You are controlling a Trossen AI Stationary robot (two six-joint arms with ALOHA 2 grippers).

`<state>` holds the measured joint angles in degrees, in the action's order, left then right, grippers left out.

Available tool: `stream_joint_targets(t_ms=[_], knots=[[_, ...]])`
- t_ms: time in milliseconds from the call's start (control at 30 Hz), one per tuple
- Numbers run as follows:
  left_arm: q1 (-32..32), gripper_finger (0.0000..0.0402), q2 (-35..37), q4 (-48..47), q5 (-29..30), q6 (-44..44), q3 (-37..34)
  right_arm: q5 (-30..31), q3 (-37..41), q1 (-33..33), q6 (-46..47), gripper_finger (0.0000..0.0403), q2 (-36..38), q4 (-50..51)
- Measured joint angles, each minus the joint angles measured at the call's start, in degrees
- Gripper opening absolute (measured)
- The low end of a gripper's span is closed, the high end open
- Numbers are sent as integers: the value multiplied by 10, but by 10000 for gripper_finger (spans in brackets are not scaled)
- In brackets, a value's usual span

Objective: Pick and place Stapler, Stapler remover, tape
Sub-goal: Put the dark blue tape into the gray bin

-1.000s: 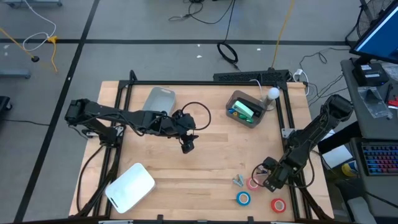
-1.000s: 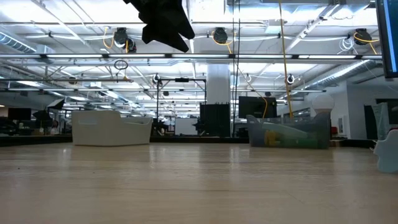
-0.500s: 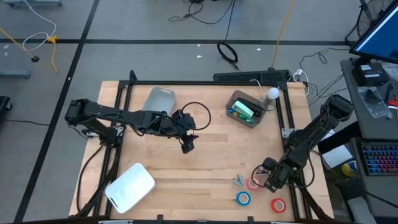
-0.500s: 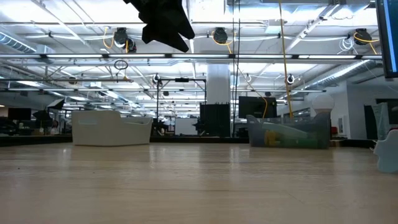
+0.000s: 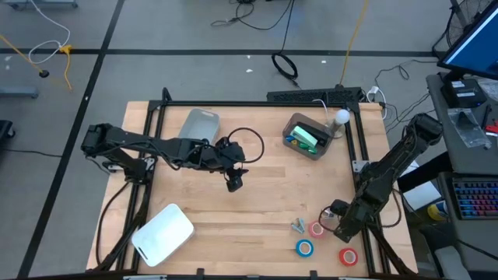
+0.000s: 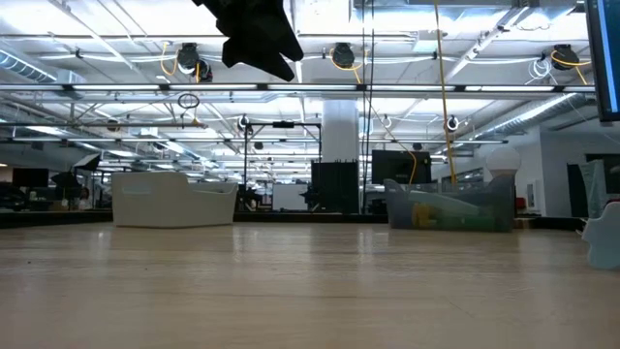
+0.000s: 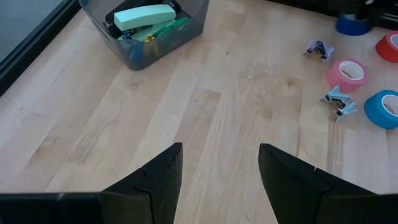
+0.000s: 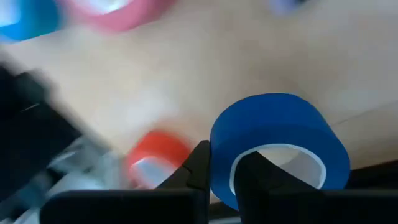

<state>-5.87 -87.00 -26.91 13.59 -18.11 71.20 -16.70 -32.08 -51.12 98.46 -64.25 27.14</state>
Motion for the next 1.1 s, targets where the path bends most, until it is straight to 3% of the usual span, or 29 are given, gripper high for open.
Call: stream_joint_targets(t_ms=[100, 167, 333, 433, 533, 700, 933, 1100], knots=[[0, 212, 0, 1, 0, 0, 0, 13, 0, 0, 27, 31, 33, -45], [0, 212, 0, 2, -6, 0, 0, 53, 0, 0, 40, 31, 56, -89], [0, 212, 0, 35, -65, 0, 0, 215, -1, 6, 29, 31, 103, -191], [0, 212, 0, 90, -125, 0, 0, 312, -1, 20, -20, 31, 118, -225], [0, 212, 0, 147, -178, 0, 0, 371, -1, 43, -88, 31, 122, -270], [-8, 212, 0, 215, -192, 11, 0, 409, -1, 93, -227, 31, 109, -384], [-40, 212, 0, 245, -90, 85, 0, 404, -1, 179, -405, 31, 71, -569], [-62, 212, 0, 272, -40, 125, 0, 351, -2, 225, -422, 31, 35, -626]])
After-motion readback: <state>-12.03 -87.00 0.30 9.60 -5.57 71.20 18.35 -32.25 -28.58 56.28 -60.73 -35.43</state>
